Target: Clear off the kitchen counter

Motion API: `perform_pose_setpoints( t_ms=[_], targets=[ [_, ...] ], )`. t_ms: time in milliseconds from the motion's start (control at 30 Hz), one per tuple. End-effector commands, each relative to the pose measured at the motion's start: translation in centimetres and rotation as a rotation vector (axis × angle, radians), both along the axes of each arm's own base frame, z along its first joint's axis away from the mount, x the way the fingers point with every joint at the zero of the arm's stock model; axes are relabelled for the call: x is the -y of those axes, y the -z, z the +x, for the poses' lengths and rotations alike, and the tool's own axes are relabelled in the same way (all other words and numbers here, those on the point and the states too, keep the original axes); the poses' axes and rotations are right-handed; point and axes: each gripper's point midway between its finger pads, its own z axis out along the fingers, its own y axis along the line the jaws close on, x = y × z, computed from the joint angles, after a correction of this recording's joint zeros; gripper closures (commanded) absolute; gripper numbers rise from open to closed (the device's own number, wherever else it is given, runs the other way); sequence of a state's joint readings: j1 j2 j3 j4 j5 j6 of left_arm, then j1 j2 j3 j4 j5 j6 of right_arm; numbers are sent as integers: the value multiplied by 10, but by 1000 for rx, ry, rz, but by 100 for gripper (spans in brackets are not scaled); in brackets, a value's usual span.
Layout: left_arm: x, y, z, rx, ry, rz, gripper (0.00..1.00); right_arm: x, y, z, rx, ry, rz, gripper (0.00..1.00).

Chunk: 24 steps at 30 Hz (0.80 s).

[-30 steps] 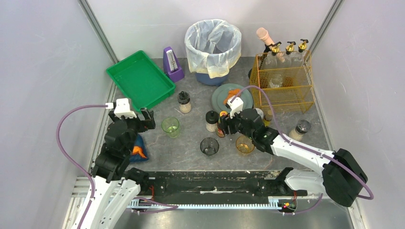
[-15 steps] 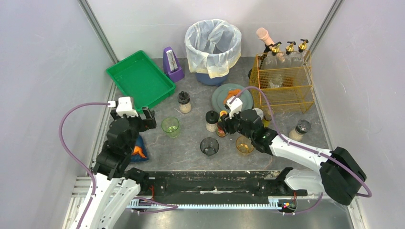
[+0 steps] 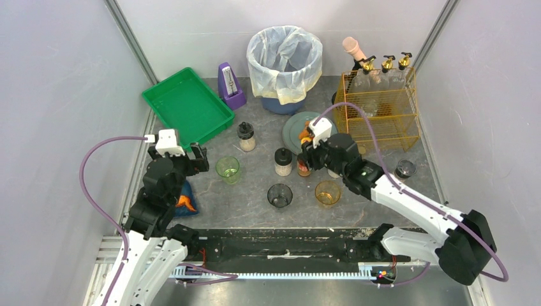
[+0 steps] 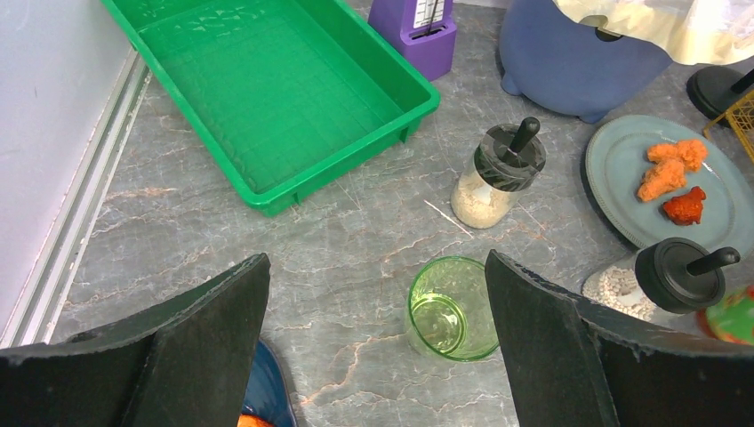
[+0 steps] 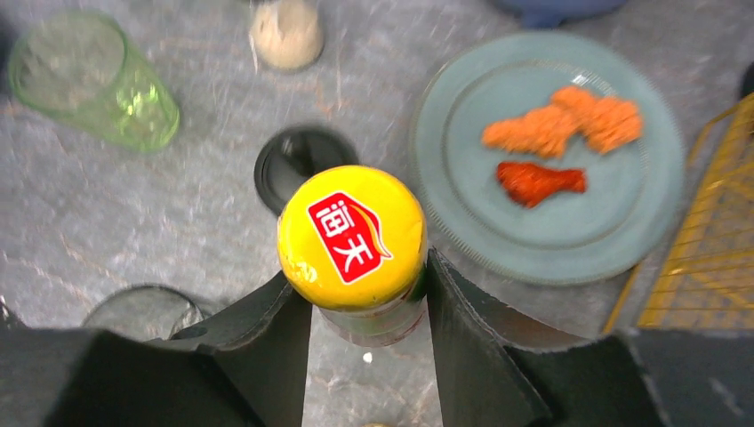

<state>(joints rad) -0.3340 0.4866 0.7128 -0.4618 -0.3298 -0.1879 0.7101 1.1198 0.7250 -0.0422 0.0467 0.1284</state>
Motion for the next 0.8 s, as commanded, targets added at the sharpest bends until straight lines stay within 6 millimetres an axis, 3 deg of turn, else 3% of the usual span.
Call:
perform_pose_setpoints(
  t_ms=[0, 167, 400, 633, 733, 767],
  targets=[
    [5, -6, 3, 33, 11, -35, 4, 8, -134, 29, 280, 64, 200, 100],
    [3, -7, 1, 42, 5, -37, 4, 59, -174, 56, 364, 256, 200, 100],
    [2, -8, 0, 49, 3, -37, 4, 168, -193, 92, 435, 632, 184, 100],
    [3, -8, 0, 49, 7, -33, 4, 253, -219, 107, 552, 872, 183, 100],
    [2, -8, 0, 50, 6, -29, 4, 274, -228, 116, 594, 910, 194, 100],
    [2, -8, 0, 49, 5, -26, 4, 289, -228, 119, 607, 943, 192, 100]
  ],
)
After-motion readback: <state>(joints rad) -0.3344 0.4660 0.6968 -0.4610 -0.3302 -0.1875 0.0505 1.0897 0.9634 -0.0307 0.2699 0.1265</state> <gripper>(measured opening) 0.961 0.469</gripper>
